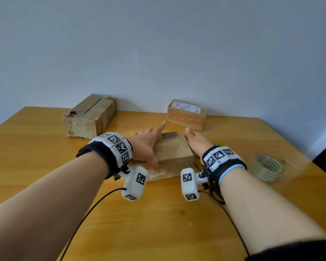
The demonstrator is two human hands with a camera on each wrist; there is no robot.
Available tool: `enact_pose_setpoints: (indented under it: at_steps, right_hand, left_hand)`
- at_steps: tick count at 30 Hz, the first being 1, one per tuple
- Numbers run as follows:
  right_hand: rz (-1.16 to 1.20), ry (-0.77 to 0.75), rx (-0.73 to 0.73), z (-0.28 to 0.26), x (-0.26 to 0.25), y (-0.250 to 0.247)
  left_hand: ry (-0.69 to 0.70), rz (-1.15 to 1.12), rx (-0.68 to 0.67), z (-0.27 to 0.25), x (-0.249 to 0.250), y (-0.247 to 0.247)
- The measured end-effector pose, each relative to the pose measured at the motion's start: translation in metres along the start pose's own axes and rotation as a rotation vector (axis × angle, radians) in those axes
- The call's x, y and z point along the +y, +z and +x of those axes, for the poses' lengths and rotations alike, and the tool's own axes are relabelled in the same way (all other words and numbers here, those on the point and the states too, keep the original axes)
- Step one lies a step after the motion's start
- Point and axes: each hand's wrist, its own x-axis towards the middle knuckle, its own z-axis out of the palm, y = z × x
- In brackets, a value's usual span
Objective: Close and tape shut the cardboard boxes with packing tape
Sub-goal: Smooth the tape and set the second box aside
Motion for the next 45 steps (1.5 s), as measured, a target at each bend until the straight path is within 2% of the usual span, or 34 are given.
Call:
enact_pose_setpoints:
  at_steps: [3, 5, 7, 9, 12, 17, 22, 26, 32, 37, 41, 45]
  right_hand:
    - [0.231, 0.039, -0.107, -0.013, -0.015, -0.004]
    - [0.246, -0.011, -0.103, 0.002, -0.015, -0.004]
    - [0.144, -0.120, -0.035, -0.009, -0.034, -0.010]
    - [0.010, -0.205, 0.030, -0.043, -0.062, -0.021]
    - [-0.126, -0.261, 0.084, -0.053, -0.076, -0.025]
    - [-0.210, -0.244, 0.113, -0.059, -0.102, -0.023]
    - [-0.522, -0.237, 0.265, -0.075, -0.105, 0.005]
    - [-0.683, -0.373, 0.221, -0.079, -0.116, 0.010]
    - [-0.782, -0.445, 0.199, -0.065, -0.111, -0.007]
    - [-0.700, -0.465, 0.174, -0.055, -0.101, -0.015]
    - [-0.339, -0.341, 0.148, -0.048, -0.090, -0.016]
    - [-0.122, -0.267, 0.027, -0.053, -0.082, -0.016]
  left_hand:
    - [0.033, -0.171, 0.045, -0.010, -0.005, -0.003]
    - [0.051, -0.204, 0.082, -0.016, -0.004, -0.001]
    - [0.067, -0.189, 0.134, -0.020, -0.001, -0.001]
    - [0.096, -0.200, 0.168, -0.022, 0.004, -0.006]
    - [0.150, -0.342, 0.210, -0.026, 0.016, -0.016]
    - [0.199, -0.402, 0.320, -0.032, 0.017, -0.011]
    - [0.226, -0.499, 0.381, -0.036, 0.003, 0.004]
    - [0.218, -0.530, 0.387, -0.037, -0.010, 0.003]
    - [0.267, -0.634, 0.360, -0.030, -0.013, 0.007]
    - [0.274, -0.659, 0.353, -0.027, -0.016, 0.007]
    - [0.245, -0.704, 0.345, -0.026, -0.020, 0.005]
    - [0.222, -0.823, 0.310, -0.027, -0.025, 0.003]
